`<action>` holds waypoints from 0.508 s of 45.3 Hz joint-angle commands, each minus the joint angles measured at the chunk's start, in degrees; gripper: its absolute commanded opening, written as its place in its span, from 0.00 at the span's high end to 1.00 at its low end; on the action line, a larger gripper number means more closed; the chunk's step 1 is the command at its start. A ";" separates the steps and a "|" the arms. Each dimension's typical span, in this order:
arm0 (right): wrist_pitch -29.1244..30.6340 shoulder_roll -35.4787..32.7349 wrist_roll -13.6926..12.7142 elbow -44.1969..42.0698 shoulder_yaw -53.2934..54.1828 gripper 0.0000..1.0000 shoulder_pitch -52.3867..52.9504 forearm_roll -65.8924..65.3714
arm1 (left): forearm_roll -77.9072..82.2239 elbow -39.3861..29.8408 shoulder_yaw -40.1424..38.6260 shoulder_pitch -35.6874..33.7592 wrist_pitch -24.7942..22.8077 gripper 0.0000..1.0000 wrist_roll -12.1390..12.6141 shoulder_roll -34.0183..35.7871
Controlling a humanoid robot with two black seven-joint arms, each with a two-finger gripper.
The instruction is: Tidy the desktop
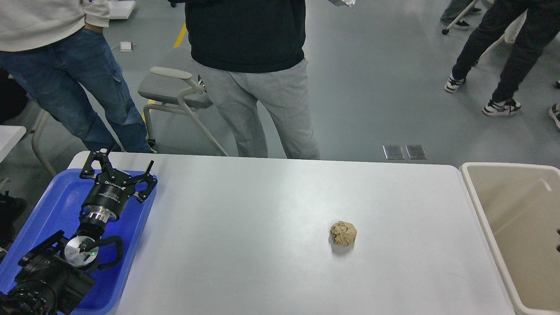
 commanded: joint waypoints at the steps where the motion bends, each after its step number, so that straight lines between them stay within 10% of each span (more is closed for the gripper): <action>1: 0.17 -2.12 4.86 21.59 21.00 0.00 -5.65 -6.20 | -0.01 0.01 0.00 0.01 0.00 0.00 0.00 0.00; 23: 0.35 20.73 11.64 31.54 43.34 0.00 -12.77 -25.38 | -0.01 0.01 0.00 0.01 0.00 0.00 0.00 0.00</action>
